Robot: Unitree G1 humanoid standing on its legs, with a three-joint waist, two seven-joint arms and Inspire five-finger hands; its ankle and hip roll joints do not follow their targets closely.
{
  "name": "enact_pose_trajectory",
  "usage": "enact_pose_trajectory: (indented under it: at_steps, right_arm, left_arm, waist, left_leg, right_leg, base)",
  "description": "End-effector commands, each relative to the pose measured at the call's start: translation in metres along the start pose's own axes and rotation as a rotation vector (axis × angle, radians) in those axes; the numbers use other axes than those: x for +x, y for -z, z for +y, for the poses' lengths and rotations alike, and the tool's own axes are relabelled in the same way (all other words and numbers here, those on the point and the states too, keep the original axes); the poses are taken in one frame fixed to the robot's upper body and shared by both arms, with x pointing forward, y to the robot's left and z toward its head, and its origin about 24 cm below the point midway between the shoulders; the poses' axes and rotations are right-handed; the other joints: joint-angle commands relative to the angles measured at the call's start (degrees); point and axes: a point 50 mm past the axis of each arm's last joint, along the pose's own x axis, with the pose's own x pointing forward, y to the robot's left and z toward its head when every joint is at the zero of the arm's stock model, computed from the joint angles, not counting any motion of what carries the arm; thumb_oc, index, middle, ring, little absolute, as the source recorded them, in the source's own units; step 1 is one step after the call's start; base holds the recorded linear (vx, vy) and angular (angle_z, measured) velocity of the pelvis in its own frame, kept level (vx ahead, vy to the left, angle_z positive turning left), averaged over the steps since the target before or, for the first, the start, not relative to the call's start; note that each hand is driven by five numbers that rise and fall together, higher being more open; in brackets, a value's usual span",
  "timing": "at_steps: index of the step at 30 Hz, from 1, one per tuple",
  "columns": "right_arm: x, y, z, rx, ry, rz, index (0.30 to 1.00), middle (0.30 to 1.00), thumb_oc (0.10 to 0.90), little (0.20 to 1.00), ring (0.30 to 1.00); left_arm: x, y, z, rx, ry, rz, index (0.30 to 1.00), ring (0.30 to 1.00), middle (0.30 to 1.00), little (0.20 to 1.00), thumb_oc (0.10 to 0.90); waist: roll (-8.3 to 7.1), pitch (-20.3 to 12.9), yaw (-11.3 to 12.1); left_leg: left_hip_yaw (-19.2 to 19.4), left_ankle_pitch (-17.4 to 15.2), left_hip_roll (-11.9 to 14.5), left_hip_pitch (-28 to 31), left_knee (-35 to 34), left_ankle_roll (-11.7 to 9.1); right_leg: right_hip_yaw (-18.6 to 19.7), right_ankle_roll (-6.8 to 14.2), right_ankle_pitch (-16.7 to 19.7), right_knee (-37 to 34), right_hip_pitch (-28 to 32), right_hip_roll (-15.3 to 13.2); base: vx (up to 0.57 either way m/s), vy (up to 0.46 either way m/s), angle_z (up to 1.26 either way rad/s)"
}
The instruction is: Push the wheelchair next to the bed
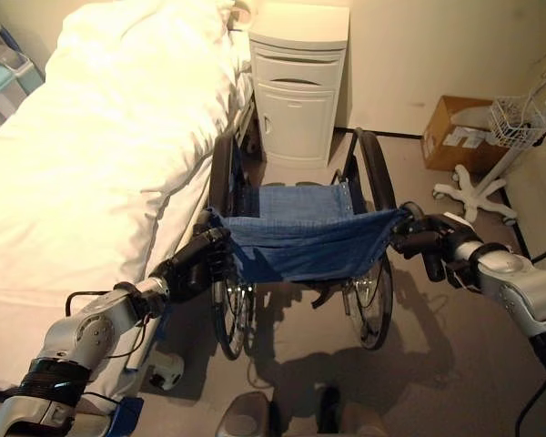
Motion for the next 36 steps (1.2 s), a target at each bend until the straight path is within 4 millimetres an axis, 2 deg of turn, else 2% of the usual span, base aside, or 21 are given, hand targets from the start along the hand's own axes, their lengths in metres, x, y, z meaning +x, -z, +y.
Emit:
enact_pose_trajectory:
  at_steps: [1, 2, 3, 5, 8, 15, 22, 25, 26, 27, 28, 30, 36]
  right_arm:
    - [-0.021, -0.06, 0.025, -0.116, -0.236, -0.315, 0.3, 0.3, 0.4, 0.3, 0.3]
    - [-0.02, -0.058, 0.025, -0.109, -0.233, -0.31, 0.3, 0.3, 0.4, 0.3, 0.3]
    - [-0.02, -0.057, 0.025, -0.104, -0.231, -0.308, 0.3, 0.3, 0.4, 0.3, 0.3]
    - [-0.018, -0.054, 0.027, -0.083, -0.24, -0.298, 0.3, 0.3, 0.4, 0.3, 0.3]
    - [-0.02, -0.051, 0.023, -0.074, -0.238, -0.282, 0.3, 0.3, 0.4, 0.3, 0.3]
    - [-0.021, -0.037, 0.017, -0.042, -0.207, -0.265, 0.3, 0.3, 0.4, 0.3, 0.3]
    - [-0.02, -0.032, 0.017, -0.023, -0.195, -0.25, 0.3, 0.3, 0.4, 0.3, 0.3]
    - [-0.02, -0.032, 0.018, -0.017, -0.194, -0.249, 0.587, 0.587, 0.591, 0.587, 0.587]
    - [-0.02, -0.032, 0.017, -0.014, -0.193, -0.25, 0.836, 0.836, 0.758, 0.836, 0.836]
    - [-0.02, -0.031, 0.017, -0.012, -0.19, -0.25, 0.9, 0.9, 0.8, 0.9, 0.9]
    - [-0.02, -0.031, 0.017, -0.009, -0.187, -0.25, 0.9, 0.9, 0.8, 0.9, 0.9]
    - [-0.019, -0.031, 0.017, -0.001, -0.177, -0.252, 0.9, 0.9, 0.8, 0.9, 0.9]
    - [-0.021, -0.036, 0.01, 0.041, -0.114, -0.288, 0.9, 0.9, 0.8, 0.9, 0.9]
  left_arm:
    - [-0.008, -0.098, -0.012, 0.094, 0.048, -0.535, 0.3, 0.3, 0.3, 0.3, 0.4]
    - [-0.009, -0.095, -0.009, 0.089, 0.048, -0.536, 0.3, 0.3, 0.3, 0.3, 0.4]
    - [-0.009, -0.094, -0.008, 0.086, 0.048, -0.537, 0.3, 0.3, 0.3, 0.3, 0.4]
    - [-0.009, -0.091, -0.006, 0.083, 0.036, -0.528, 0.3, 0.3, 0.3, 0.3, 0.4]
    - [-0.01, -0.093, -0.007, 0.084, 0.04, -0.516, 0.3, 0.3, 0.3, 0.3, 0.4]
    - [-0.009, -0.094, -0.014, 0.101, 0.061, -0.502, 0.3, 0.3, 0.3, 0.3, 0.4]
    - [-0.006, -0.094, -0.016, 0.107, 0.057, -0.488, 0.3, 0.3, 0.3, 0.3, 0.4]
    - [-0.006, -0.094, -0.016, 0.115, 0.049, -0.481, 0.3, 0.3, 0.3, 0.3, 0.4]
    - [-0.006, -0.094, -0.016, 0.115, 0.045, -0.481, 0.3, 0.3, 0.3, 0.3, 0.4]
    - [-0.006, -0.095, -0.016, 0.116, 0.04, -0.481, 0.3, 0.3, 0.3, 0.3, 0.4]
    - [-0.006, -0.095, -0.016, 0.117, 0.033, -0.482, 0.359, 0.359, 0.359, 0.359, 0.439]
    - [-0.006, -0.095, -0.015, 0.121, 0.018, -0.478, 0.9, 0.9, 0.9, 0.9, 0.8]
    - [-0.013, -0.103, -0.012, 0.137, -0.037, -0.519, 0.9, 0.9, 0.9, 0.9, 0.8]
  waist:
    - [1.92, -3.38, -4.73]
    - [2.12, -3.41, -4.33]
    - [2.08, -3.41, -4.2]
    - [2.18, -4.03, -4.11]
    - [2.41, -5.02, -4.41]
    - [2.7, -5.71, -4.79]
    - [2.64, -5.86, -4.89]
    - [2.75, -6.08, -4.86]
    - [2.75, -6.16, -4.86]
    - [2.77, -6.22, -4.84]
    - [2.82, -6.29, -4.82]
    - [2.86, -6.42, -4.75]
    - [2.93, -6.9, -4.47]
  left_leg:
    - [-1.88, 10.1, 1.59, 3.59, -15.17, -0.31]
    - [-2.45, 10.16, 1.78, 4.14, -18.92, -0.07]
    - [-2.75, 10.06, 1.68, 4.33, -19.29, 0.04]
    - [-2.24, 7.49, 1.28, 6.69, -23.91, 0.72]
    - [-1.54, 5.5, 0.06, 9.04, -27.51, 1.12]
    - [-0.95, 3.94, -1.46, 11.0, -29.04, 2.42]
    - [-0.73, 2.99, -2.13, 12.35, -29.42, 3.51]
    - [-0.62, 2.83, -2.37, 13.1, -30.08, 3.8]
    - [-0.61, 2.81, -2.43, 13.28, -30.26, 3.88]
    - [-0.59, 2.78, -2.49, 13.44, -30.41, 3.94]
    - [-0.55, 2.74, -2.52, 13.71, -30.66, 4.03]
    - [-0.53, 2.73, -2.6, 14.06, -31.09, 4.12]
    - [-0.49, 2.62, -2.54, 15.12, -32.36, 4.13]
  right_leg:
    - [-2.64, 2.94, 3.96, -7.28, 6.68, 2.81]
    - [-2.27, 3.25, 3.79, -7.65, 7.18, 2.89]
    - [-2.15, 3.3, 3.76, -7.73, 7.35, 2.76]
    - [-2.31, 3.91, 3.45, -7.87, 7.7, 2.23]
    - [-3.14, 4.67, 3.59, -8.32, 7.69, 1.53]
    - [-3.44, 5.57, 3.8, -8.68, 7.56, 0.53]
    - [-2.96, 5.96, 3.61, -8.2, 7.59, 0.38]
    - [-2.92, 6.11, 3.56, -8.34, 7.74, 0.49]
    - [-2.89, 6.14, 3.52, -8.39, 7.81, 0.55]
    - [-2.91, 6.14, 3.49, -8.43, 7.91, 0.58]
    - [-2.98, 6.17, 3.44, -8.44, 8.02, 0.6]
    - [-3.1, 6.21, 3.41, -8.57, 8.21, 0.67]
    - [-3.68, 6.25, 3.41, -9.55, 8.91, 0.87]
  base:
    - [0.22, 0.2, -0.03]
    - [0.15, 0.124, 0.02]
    - [0.14, 0.103, -0.12]
    - [0.15, 0.152, -0.49]
    - [0.11, 0.145, -0.53]
    - [0.06, 0.092, -0.01]
    - [0.03, 0.032, 0.01]
    - [0.01, 0.01, 0.03]
    - [0.01, 0.008, 0.05]
    - [0.01, 0.005, 0.05]
    - [0.0, 0.003, 0.03]
    - [0.0, 0.0, 0.0]
    - [-0.01, -0.012, -0.01]
